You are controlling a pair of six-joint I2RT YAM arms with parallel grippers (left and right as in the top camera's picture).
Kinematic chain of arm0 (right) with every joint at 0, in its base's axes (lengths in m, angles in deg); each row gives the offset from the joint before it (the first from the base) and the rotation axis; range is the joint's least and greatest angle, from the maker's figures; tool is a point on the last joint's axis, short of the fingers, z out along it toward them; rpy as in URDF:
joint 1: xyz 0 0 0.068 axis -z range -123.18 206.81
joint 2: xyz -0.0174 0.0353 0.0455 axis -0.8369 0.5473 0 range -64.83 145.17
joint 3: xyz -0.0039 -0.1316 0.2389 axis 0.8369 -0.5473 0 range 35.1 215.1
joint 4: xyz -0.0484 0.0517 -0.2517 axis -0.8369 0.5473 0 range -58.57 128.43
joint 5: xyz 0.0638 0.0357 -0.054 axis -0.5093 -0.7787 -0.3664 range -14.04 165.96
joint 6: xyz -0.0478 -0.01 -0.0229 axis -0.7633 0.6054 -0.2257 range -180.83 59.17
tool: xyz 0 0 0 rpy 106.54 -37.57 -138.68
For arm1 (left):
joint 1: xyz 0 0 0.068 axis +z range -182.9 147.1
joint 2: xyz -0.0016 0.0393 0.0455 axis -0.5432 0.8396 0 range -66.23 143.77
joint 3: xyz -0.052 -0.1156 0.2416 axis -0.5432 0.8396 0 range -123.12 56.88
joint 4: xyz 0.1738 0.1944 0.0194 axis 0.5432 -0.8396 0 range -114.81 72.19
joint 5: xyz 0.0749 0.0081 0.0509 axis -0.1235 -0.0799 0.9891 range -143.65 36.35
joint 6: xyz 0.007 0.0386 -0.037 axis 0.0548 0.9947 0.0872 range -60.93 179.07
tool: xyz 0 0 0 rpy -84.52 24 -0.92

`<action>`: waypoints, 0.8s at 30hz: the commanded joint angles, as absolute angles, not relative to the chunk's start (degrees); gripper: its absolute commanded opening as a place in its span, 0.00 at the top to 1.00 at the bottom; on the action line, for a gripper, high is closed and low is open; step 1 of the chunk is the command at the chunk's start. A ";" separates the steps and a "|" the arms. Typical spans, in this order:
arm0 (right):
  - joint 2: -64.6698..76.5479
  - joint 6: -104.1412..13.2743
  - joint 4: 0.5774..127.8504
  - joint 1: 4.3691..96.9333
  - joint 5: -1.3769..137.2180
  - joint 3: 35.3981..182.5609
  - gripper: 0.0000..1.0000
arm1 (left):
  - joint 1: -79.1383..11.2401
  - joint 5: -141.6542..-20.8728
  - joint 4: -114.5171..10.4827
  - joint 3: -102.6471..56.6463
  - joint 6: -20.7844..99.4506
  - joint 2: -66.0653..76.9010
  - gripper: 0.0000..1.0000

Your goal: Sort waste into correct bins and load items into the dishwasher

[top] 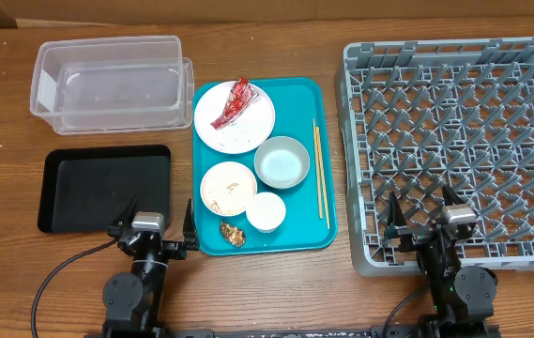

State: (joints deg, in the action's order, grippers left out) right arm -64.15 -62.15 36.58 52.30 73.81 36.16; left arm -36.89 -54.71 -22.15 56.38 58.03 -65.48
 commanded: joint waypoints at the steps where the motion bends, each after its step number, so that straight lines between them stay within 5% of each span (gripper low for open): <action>1: -64.60 -62.35 36.09 52.50 73.68 35.55 0.00 | -36.30 -54.95 -22.17 56.60 59.28 -65.87 0.00; 24: -58.27 -54.81 42.96 52.50 73.79 44.16 0.00 | -36.30 -54.75 -32.95 48.62 48.31 -59.09 0.00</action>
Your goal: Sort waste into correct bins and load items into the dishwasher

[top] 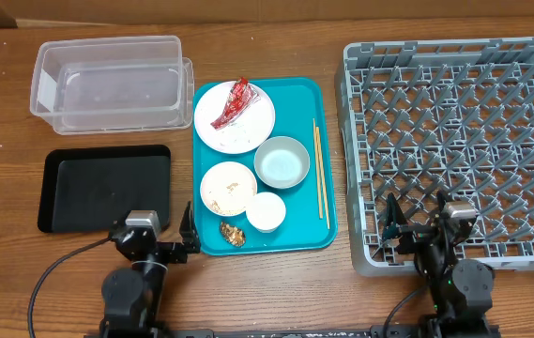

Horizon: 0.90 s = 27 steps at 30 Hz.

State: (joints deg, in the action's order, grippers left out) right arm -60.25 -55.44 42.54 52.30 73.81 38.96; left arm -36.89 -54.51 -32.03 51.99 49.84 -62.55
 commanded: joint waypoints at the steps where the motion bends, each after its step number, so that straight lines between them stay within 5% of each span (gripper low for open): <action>1: -56.63 -54.81 44.20 52.50 73.83 46.02 0.00 | -36.30 -54.75 -32.97 47.16 48.31 -56.49 0.00; 12: -36.08 -54.81 60.86 52.50 73.24 70.11 0.00 | -36.30 -60.67 -37.03 24.32 50.58 -26.24 0.00; 20: -19.97 -54.79 85.97 52.50 73.22 92.44 0.00 | -36.30 -61.16 -61.40 0.01 52.02 -8.38 0.00; 27: -13.33 -54.79 91.41 52.50 70.71 94.85 0.00 | -36.30 -59.25 -72.09 -8.53 51.98 -2.79 0.00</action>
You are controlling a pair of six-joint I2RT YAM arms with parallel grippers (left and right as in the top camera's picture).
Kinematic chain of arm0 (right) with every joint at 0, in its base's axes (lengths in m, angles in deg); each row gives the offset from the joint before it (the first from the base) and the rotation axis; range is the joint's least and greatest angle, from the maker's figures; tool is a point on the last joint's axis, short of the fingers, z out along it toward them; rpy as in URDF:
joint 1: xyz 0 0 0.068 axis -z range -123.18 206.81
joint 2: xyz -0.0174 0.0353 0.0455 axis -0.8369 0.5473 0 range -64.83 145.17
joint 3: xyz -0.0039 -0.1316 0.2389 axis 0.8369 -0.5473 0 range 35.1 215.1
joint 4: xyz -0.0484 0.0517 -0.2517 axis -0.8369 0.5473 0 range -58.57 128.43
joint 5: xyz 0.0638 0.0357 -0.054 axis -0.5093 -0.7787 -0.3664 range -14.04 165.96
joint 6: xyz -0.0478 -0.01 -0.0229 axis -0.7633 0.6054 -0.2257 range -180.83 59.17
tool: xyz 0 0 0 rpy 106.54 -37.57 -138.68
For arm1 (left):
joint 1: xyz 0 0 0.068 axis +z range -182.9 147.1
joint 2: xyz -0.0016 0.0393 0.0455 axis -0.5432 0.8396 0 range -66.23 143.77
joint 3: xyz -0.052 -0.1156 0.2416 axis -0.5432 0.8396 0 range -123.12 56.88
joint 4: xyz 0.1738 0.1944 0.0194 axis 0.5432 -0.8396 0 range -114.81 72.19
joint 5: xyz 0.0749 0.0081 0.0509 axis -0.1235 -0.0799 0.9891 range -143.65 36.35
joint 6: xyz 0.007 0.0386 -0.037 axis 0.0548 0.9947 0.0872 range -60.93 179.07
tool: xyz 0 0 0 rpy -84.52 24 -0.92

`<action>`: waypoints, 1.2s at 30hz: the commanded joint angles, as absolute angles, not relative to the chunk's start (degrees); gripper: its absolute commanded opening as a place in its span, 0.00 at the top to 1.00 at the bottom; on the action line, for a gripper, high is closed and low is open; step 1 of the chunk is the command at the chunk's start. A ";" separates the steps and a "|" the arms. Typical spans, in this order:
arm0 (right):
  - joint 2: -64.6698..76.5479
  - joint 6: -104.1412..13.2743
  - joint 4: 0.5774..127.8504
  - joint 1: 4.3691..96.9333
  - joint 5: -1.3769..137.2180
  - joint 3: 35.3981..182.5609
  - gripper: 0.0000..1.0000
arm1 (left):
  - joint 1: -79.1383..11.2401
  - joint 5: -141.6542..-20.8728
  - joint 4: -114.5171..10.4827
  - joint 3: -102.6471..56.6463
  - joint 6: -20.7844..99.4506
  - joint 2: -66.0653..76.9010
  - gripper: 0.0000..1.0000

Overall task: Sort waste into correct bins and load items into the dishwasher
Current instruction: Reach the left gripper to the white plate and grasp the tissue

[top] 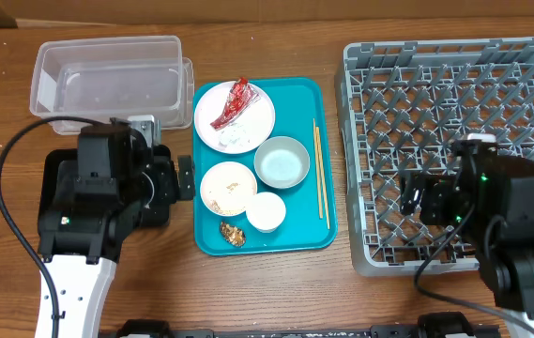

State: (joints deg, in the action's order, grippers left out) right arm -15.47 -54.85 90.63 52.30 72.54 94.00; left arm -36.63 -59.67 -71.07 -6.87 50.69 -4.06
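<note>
A teal tray (323,94) holds a large white plate (259,124) with a red wrapper (231,103) on it. It also holds a small crumb-covered plate (227,188), a grey-blue bowl (281,161), a white cup (267,212), wooden chopsticks (319,169) and a brown food scrap (232,233). My left gripper (184,176) hangs just left of the tray's edge, open and empty, pointing toward the small plate. My right gripper (415,197) hovers over the near left part of the grey dish rack (454,75), open and empty.
A clear plastic bin (107,80) stands at the back left. A black tray (60,188) lies in front of it, largely covered by my left arm. The dish rack fills the right side of the table.
Both arms have risen from their low poses at the table's front edge. The left gripper now sits beside the teal tray over the black tray, and the right one over the rack.
Both arms sat low at the front edge with their fingers spread, then shifted slightly in place. Now both are up over the table, the left by the teal tray and the right above the rack. Nothing on the tray has moved.
</note>
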 commanded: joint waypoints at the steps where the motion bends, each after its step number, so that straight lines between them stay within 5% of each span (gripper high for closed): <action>1: -12.69 -54.79 91.41 52.50 70.71 94.85 0.00 | -36.30 -59.36 -72.29 -8.51 51.93 -2.53 0.00; 12: -11.19 -54.81 93.78 52.50 69.46 96.49 0.00 | -36.39 -59.65 -68.44 -11.88 49.59 0.75 0.00; 26: -11.16 -51.95 102.85 52.52 88.24 106.00 0.00 | -44.45 -58.84 -64.22 -25.16 50.95 24.55 0.02; 36: -11.08 -52.01 104.07 52.50 88.17 106.00 0.00 | -48.69 -57.99 -57.38 -25.16 49.20 37.73 0.04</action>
State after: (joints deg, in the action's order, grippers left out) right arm -10.88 -52.62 104.35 52.30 86.86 104.66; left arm -47.60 -58.79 -58.39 -23.77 50.01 34.26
